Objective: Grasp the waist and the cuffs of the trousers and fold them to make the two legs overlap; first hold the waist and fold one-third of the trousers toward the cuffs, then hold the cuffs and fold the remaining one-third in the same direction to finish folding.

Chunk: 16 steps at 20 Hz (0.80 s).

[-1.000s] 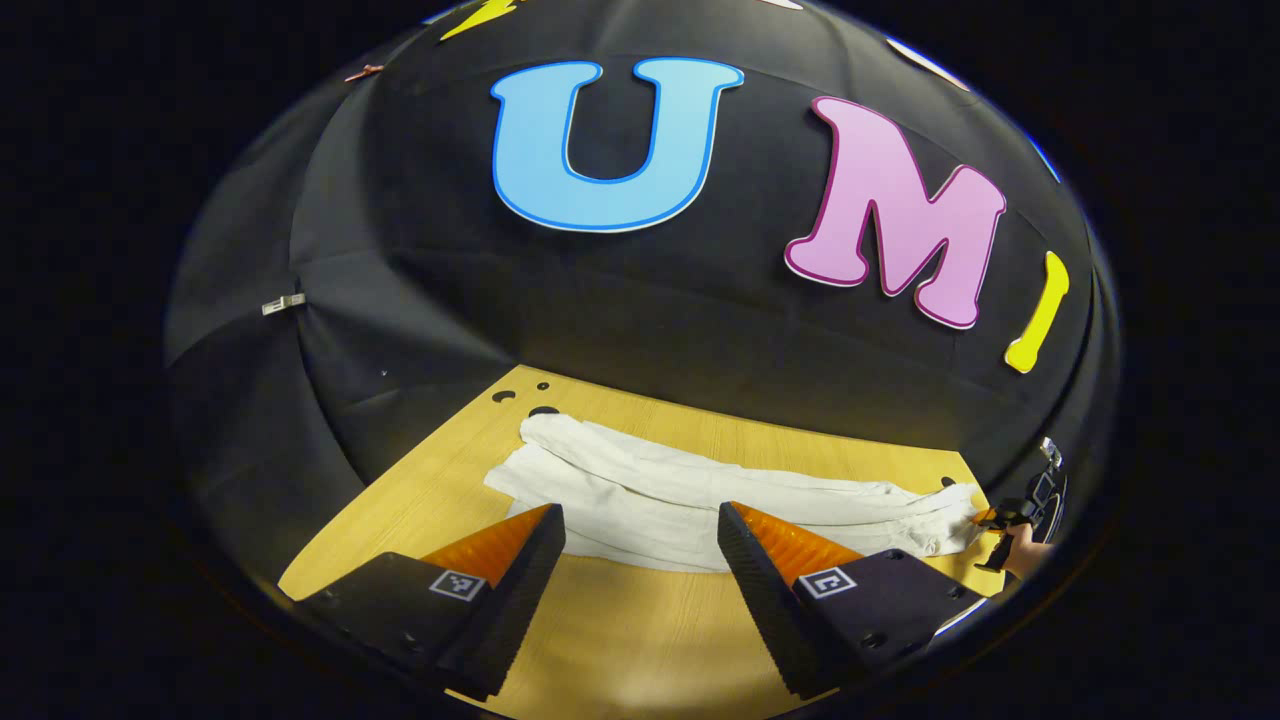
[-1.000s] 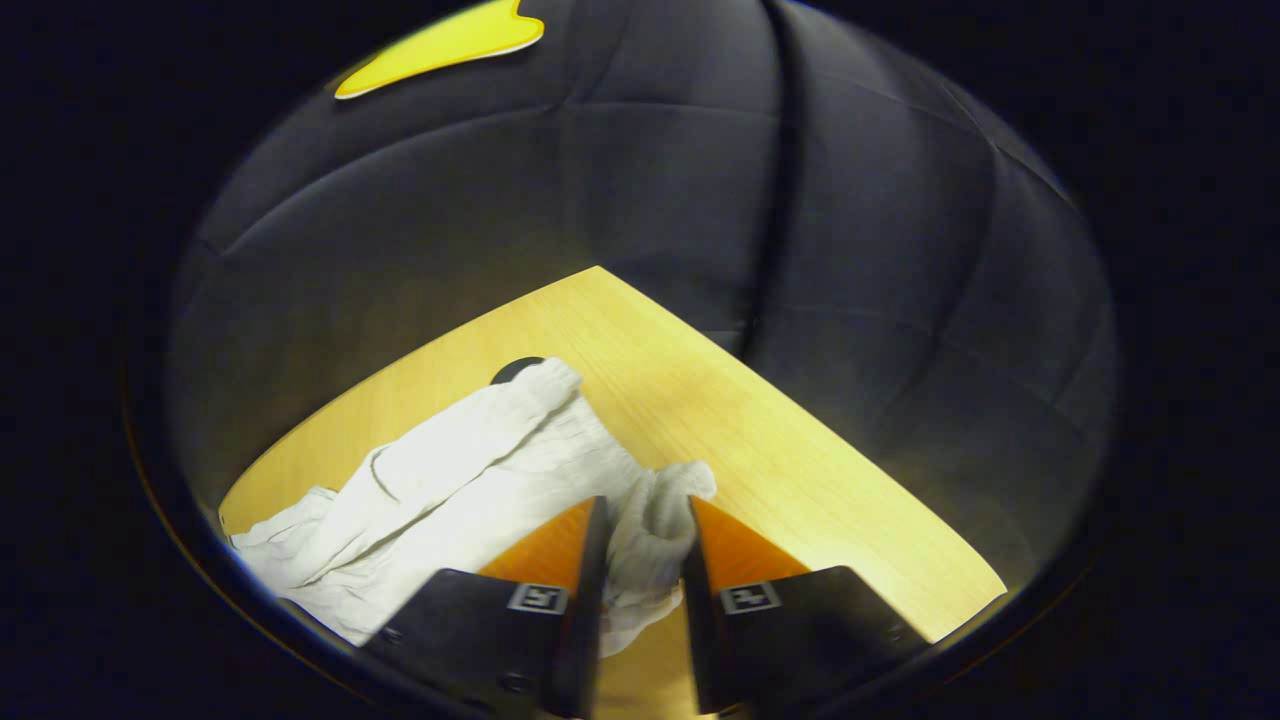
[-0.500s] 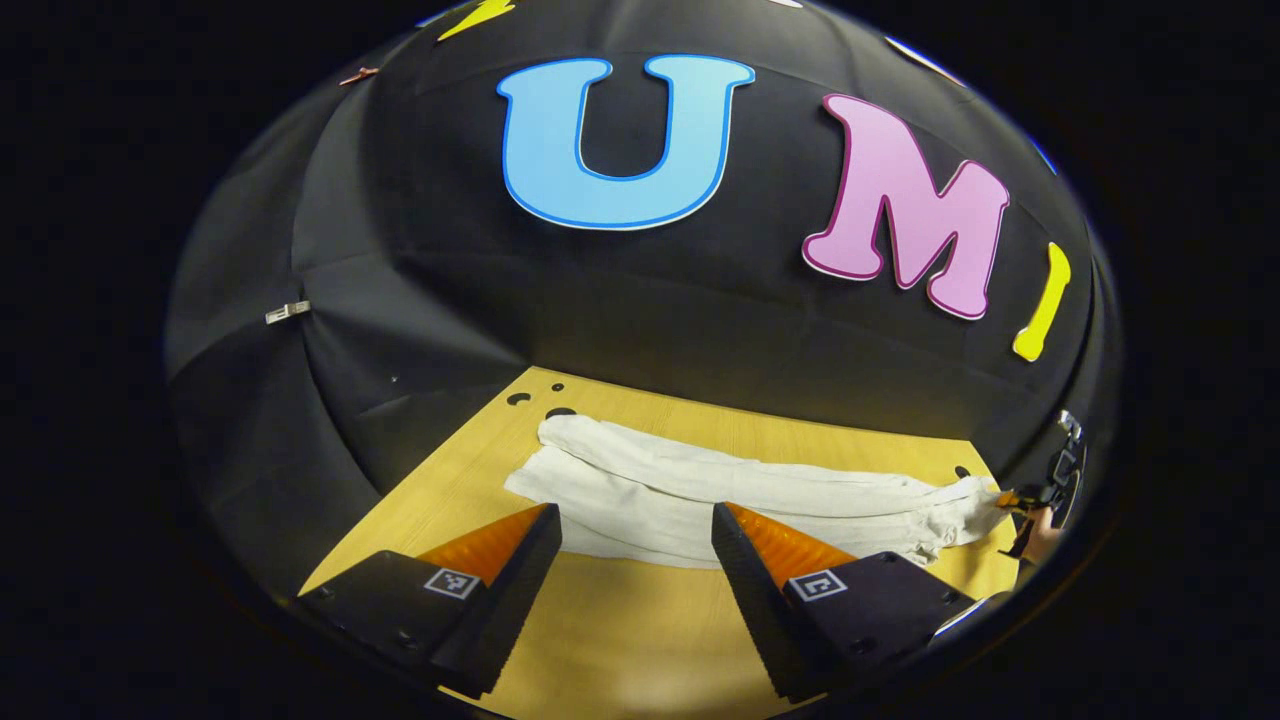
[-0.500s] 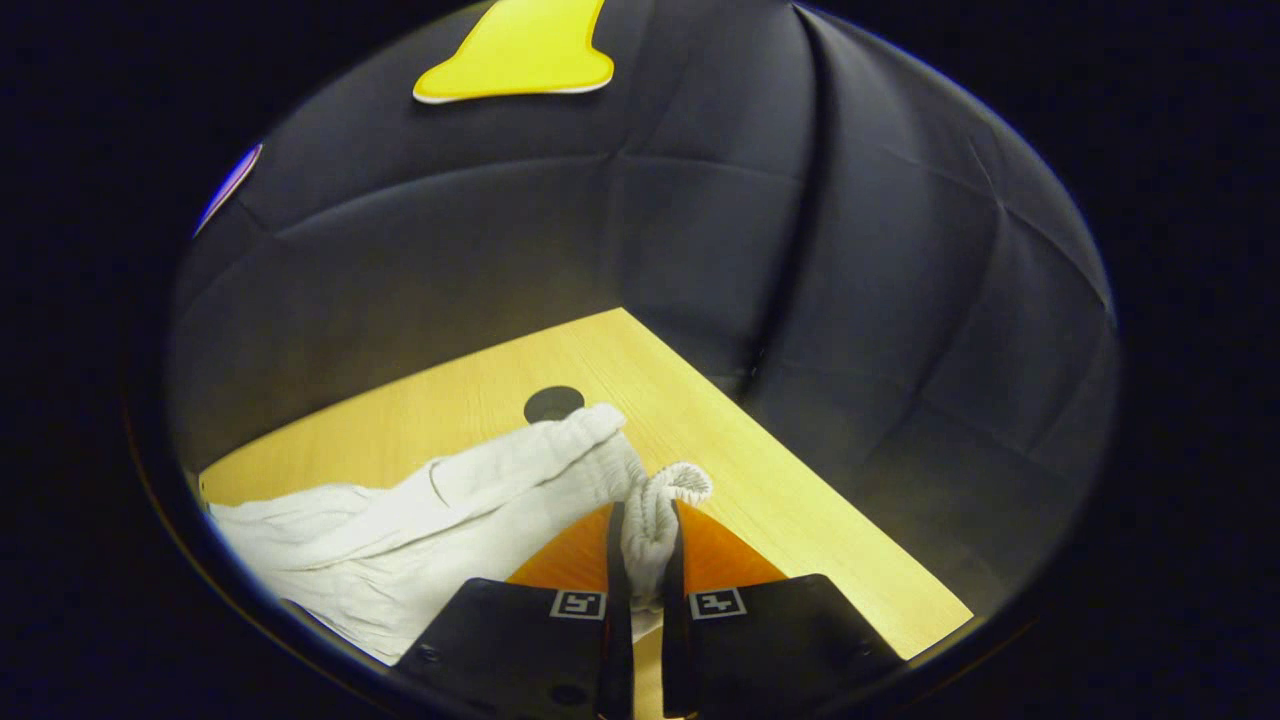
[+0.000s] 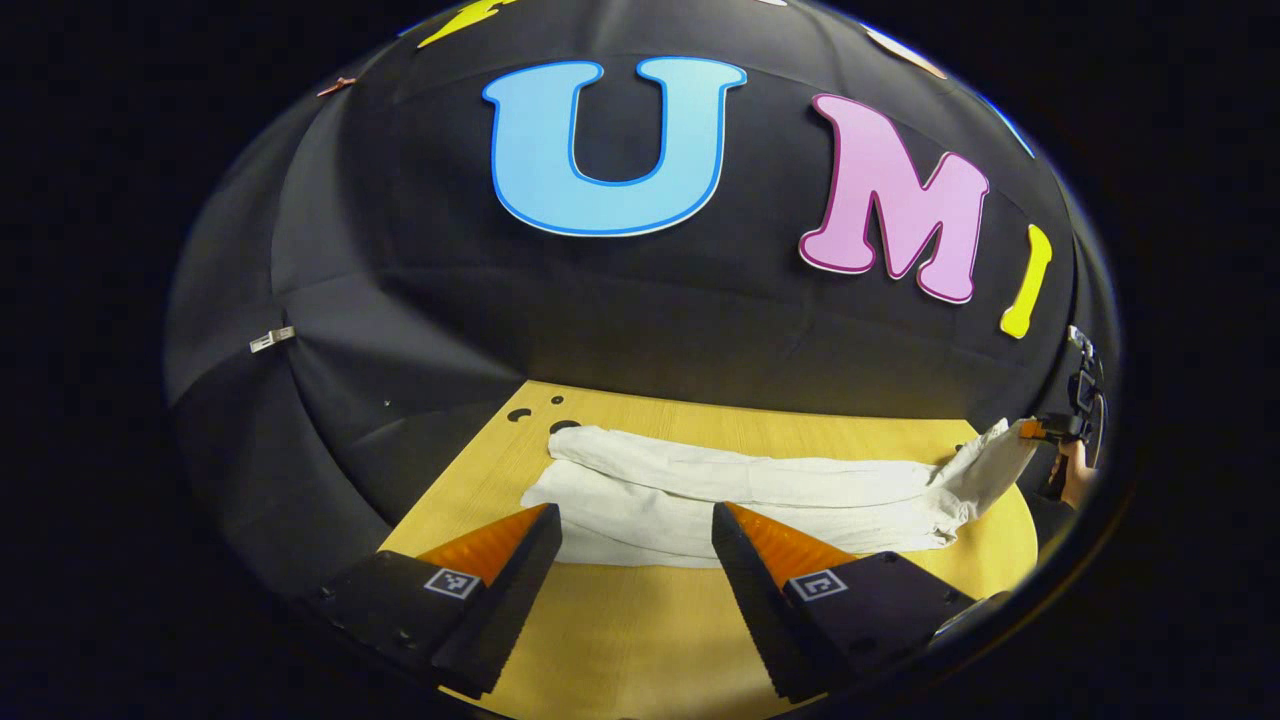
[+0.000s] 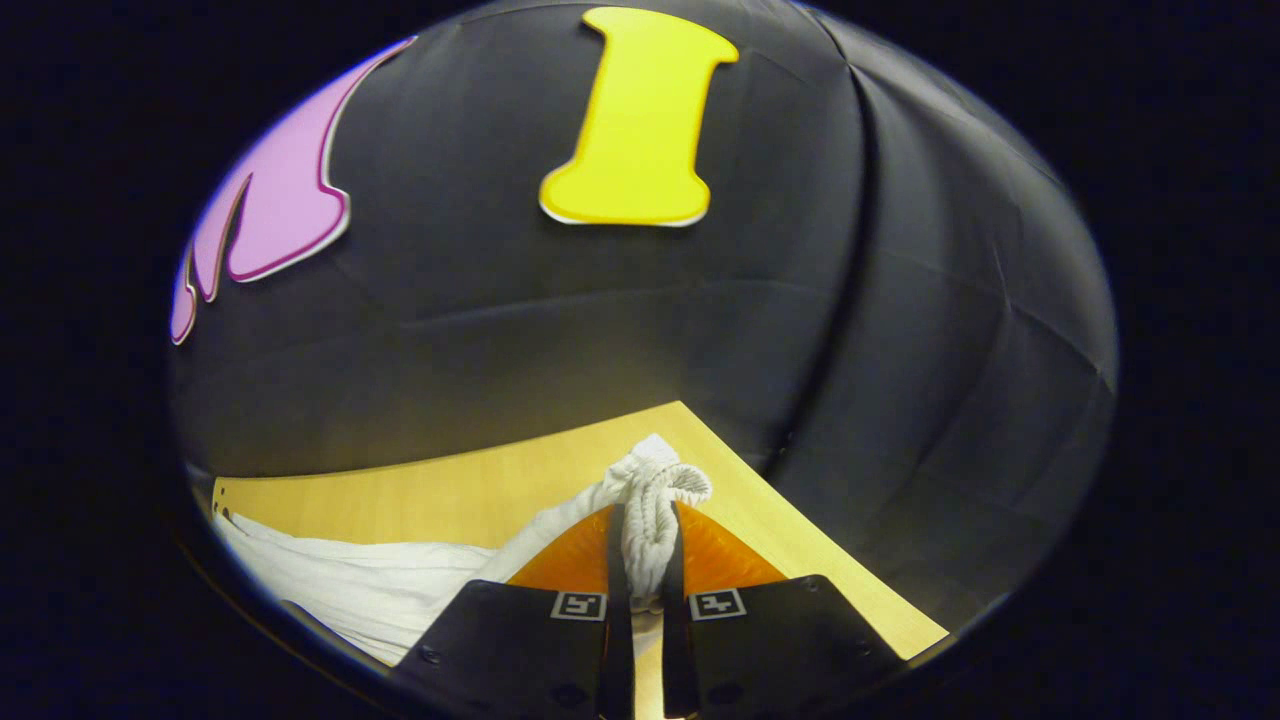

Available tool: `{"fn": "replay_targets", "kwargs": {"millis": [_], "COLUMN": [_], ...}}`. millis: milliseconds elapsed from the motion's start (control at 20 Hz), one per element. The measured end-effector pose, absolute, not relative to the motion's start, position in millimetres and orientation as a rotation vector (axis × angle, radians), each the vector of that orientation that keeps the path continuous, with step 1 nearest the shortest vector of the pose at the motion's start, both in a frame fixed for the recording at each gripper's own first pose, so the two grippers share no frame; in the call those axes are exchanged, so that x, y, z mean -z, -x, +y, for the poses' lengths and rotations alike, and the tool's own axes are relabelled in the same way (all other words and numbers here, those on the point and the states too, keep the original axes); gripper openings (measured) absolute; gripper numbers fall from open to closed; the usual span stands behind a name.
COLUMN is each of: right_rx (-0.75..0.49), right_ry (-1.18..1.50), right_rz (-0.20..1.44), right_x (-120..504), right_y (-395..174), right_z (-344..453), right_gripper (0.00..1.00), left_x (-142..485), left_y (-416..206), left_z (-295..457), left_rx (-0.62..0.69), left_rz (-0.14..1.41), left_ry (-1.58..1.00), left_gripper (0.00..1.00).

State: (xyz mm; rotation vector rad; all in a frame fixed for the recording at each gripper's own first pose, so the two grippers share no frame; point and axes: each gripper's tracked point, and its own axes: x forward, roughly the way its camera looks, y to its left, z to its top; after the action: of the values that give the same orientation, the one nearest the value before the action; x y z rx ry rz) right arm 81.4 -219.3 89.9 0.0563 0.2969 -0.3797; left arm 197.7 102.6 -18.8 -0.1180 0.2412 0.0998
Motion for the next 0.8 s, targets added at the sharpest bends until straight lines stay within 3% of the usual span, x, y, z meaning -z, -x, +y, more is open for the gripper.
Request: {"fn": "replay_targets", "kwargs": {"millis": [350,800], "right_rx": [0.245,-0.021], "right_ry": [-0.045,-0.101], "right_rz": [0.258,0.267], "right_x": [-70,-67], "right_y": [-84,-79], "right_z": [-234,-252], "right_gripper": [0.15,0.15], "left_x": [41,97], "left_y": [-183,-165], "left_z": [146,180], "left_rx": [-0.112,-0.147], "left_rz": [0.275,0.357], "left_ry": [0.104,0.138], "left_gripper": [0.96,0.96]}}
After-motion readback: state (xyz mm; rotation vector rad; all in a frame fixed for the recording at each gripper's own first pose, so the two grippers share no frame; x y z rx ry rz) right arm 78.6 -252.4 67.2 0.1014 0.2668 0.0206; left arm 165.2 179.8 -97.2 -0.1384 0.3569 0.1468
